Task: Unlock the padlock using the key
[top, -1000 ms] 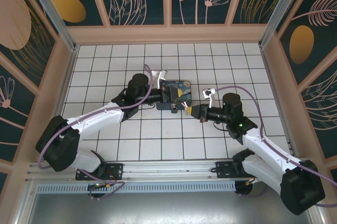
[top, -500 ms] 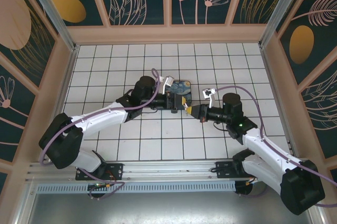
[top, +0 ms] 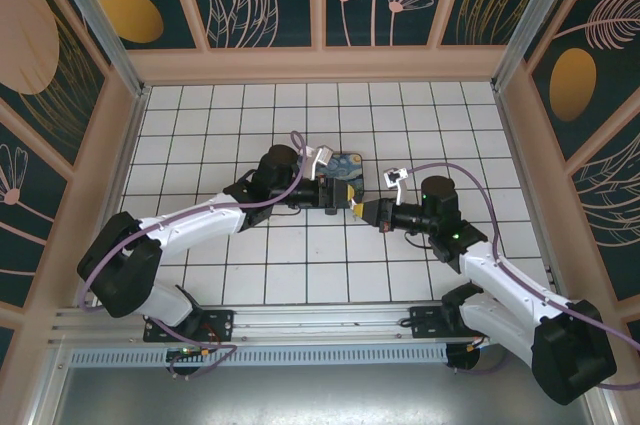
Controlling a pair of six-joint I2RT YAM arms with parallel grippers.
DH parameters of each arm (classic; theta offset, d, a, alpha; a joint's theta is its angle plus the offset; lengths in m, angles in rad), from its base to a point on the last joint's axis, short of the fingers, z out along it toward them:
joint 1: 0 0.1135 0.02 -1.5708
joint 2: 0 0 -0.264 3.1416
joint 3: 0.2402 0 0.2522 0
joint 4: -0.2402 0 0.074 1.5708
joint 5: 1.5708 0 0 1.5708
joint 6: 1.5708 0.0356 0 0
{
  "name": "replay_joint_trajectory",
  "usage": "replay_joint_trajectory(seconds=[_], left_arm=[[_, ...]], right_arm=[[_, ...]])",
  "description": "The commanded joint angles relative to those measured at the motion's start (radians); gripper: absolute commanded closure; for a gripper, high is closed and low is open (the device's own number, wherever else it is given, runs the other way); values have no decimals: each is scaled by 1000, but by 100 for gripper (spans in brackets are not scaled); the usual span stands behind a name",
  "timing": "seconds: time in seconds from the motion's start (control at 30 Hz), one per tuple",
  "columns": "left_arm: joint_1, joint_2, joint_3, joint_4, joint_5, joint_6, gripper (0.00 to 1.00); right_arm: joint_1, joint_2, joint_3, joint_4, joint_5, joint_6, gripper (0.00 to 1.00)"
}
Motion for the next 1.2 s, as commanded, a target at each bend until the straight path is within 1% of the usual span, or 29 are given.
replay_joint_trajectory(seconds=[0.0, 0.13, 0.23, 0.33, 0.4, 0.57, 0.8, 0.83, 0.93, 0.97, 1.07, 1.17], left_arm=[[-12, 13, 25, -9, 12, 18, 69], [-17, 18, 31, -18, 17, 28, 68], [-18, 19, 34, -21, 21, 29, 71], [-22, 22, 37, -34, 19, 37, 72], [-22, 23, 34, -34, 18, 39, 74], [-22, 17, 36, -65, 7, 62, 73], [-22, 16, 36, -89, 7, 75, 79], [-22, 18, 36, -90, 7, 76, 81], [-22, 20, 37, -80, 14, 71, 82], [-22, 22, 38, -78, 14, 71, 83], [-22, 30, 45, -77, 18, 70, 93], [-23, 38, 46, -75, 18, 65, 98]], right_arm=[[6, 0, 31, 18, -13, -15, 100], [12, 12, 38, 16, -14, -17, 100], [18, 29, 46, 12, -13, -22, 100], [23, 31, 48, 14, -8, -22, 100], [23, 32, 48, 12, -6, -22, 100], [23, 27, 48, 3, 9, -24, 100], [23, 32, 48, 4, 18, -23, 100], [23, 34, 49, 6, 19, -22, 100], [23, 37, 50, 9, 18, -21, 100], [23, 38, 50, 11, 17, -21, 100], [23, 38, 51, 13, 15, -21, 100], [23, 33, 52, 8, 16, -22, 100]])
